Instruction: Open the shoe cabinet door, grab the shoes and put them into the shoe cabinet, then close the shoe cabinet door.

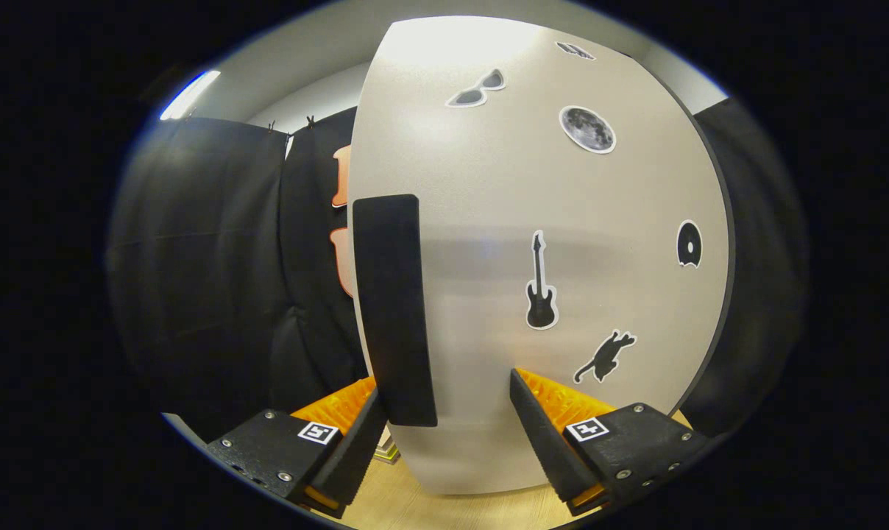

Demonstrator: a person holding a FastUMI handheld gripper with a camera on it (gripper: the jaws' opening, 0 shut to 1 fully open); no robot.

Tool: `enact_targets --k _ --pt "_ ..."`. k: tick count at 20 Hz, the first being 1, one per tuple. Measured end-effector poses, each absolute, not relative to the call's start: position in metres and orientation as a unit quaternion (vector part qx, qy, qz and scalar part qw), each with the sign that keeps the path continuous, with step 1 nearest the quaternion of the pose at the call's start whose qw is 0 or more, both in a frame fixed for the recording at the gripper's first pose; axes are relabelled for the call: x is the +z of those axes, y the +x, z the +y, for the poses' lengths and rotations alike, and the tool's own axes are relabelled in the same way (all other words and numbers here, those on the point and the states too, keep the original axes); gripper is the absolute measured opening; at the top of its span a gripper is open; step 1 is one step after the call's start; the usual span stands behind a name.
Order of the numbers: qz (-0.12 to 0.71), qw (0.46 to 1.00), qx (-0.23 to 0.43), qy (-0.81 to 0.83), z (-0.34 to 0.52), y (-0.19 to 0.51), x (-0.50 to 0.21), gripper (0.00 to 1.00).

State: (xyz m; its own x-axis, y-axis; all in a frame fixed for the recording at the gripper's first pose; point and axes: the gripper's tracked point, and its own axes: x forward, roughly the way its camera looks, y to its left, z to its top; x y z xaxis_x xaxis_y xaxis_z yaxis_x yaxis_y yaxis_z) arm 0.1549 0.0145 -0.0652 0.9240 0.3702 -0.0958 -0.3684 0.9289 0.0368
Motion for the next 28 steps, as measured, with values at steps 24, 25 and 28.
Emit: enact_targets --k 24,25,28 --pt "0.035 0.993 0.109 0.028 0.001 0.122 -0.057 0.97" --pt "0.031 0.994 0.104 0.028 -0.006 0.112 -0.053 0.98" --pt "0.032 0.995 0.084 0.032 -0.032 0.078 -0.044 0.98"
